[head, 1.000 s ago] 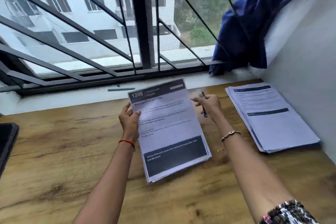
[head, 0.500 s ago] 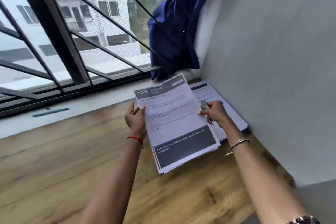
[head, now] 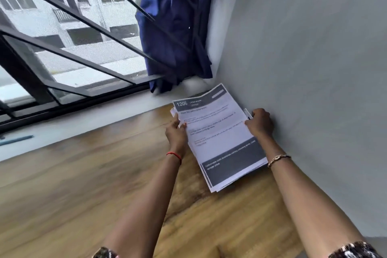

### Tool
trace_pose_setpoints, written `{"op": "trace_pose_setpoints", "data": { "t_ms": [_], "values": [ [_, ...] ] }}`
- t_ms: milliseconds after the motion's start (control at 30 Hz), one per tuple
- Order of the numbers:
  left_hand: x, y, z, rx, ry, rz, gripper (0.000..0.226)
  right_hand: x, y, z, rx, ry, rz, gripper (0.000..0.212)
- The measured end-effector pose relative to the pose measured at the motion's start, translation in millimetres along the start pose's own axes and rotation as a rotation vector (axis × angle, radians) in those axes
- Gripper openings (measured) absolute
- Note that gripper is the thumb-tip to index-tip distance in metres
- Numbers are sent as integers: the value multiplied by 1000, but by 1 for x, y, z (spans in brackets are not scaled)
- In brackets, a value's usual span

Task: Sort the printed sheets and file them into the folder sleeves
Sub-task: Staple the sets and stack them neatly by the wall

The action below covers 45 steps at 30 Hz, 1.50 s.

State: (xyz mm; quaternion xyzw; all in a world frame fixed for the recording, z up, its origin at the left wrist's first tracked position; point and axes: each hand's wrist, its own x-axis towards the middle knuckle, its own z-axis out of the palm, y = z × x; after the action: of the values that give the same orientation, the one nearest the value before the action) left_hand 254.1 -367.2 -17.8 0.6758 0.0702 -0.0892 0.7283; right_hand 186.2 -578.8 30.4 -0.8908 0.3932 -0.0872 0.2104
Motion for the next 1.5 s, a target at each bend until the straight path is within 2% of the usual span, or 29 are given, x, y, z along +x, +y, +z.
{"op": "trace_pose_setpoints", "data": {
  "t_ms": [133, 200, 300, 433, 633, 867, 1000, 1133, 1267, 1400, 1500],
  "values": [
    [7, -9, 1, 105, -42, 48, 58, 5, -2, 13, -23, 47, -51, 5],
    [6, -13, -3, 157, -28, 40, 55, 4, -2, 18, -24, 15, -81, 15],
    [-1, -18, -8, 206, -21, 30, 54, -2, -1, 27, -14, 34, -102, 13],
    [-19, -25, -14, 203, -120, 72, 49, -24, -5, 36, -16, 57, -115, 22],
    [-53, -28, -17, 176, -227, 39, 44, -49, 11, 30, -101, 104, -133, 26],
    [-88, -27, -7, 157, -179, 6, 34, -104, 82, 25, -255, 186, -21, 19],
    [-99, -30, -4, 185, -136, -1, 28, -136, 125, 24, -363, 93, 43, 17],
    [-106, -34, -4, 193, -128, -28, 24, -149, 147, 21, -399, 78, -17, 14],
    [-107, -38, -6, 230, -121, -72, 14, -143, 151, 17, -431, -28, -31, 27],
    [-108, -37, -7, 238, -120, -78, 11, -136, 150, 15, -310, -14, -20, 30],
    [-105, -39, -8, 262, -89, -77, 5, -129, 142, 11, -206, 75, -22, 31]
  ]
}}
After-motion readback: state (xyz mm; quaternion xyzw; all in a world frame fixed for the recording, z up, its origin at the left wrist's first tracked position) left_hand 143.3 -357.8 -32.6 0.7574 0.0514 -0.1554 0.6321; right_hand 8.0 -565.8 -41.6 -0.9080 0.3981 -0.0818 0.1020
